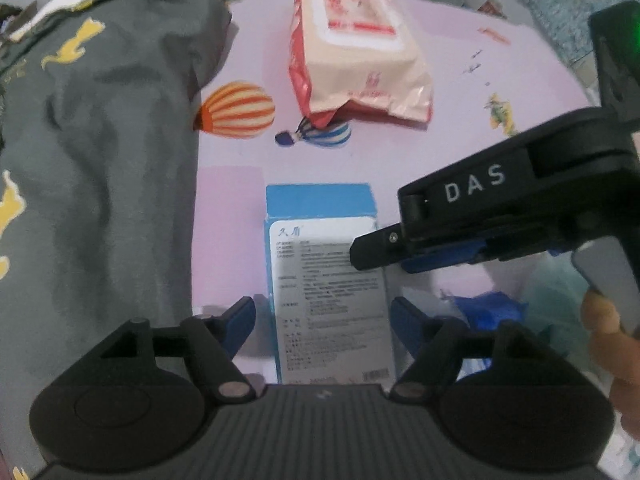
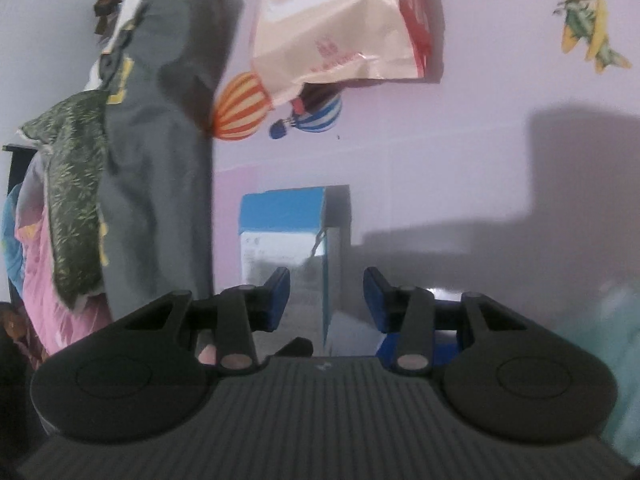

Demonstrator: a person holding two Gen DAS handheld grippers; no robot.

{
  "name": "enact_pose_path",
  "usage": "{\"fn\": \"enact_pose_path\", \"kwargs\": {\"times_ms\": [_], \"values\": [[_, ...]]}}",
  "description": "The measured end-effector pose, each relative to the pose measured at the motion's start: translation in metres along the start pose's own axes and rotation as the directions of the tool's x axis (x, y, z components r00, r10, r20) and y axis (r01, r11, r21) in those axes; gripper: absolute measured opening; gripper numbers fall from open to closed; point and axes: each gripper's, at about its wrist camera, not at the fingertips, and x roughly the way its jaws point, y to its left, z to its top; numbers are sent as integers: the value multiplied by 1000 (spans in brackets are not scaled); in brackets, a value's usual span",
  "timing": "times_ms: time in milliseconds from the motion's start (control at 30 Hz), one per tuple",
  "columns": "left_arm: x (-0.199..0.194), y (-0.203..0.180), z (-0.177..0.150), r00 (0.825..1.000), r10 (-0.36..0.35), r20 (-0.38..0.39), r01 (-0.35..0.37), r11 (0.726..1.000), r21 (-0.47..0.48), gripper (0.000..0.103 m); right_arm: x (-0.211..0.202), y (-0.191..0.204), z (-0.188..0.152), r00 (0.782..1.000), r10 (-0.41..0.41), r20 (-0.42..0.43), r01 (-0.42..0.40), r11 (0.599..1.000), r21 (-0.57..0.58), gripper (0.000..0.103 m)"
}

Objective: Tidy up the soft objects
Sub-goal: 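Grasp the blue-and-white medicine box with the left tool, then carry the medicine box into the cardboard box and release it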

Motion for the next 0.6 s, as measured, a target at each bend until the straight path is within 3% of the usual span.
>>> {"fn": "enact_pose_path", "kwargs": {"times_ms": [233,400,600], "values": [[5,-3,6,1000,-10,-7,10,1000,7,74,13,2,6,998,59,-36,-59,998,-5,36],[1,-8,9,998,57,29,-57,998,9,73,15,10,4,998,51,-24,-52,997,-53,31],[-17,-6,16,993,86,86,-86,996,-10,73,3,16,8,996,93,9,-92,994,-55,30]]}}
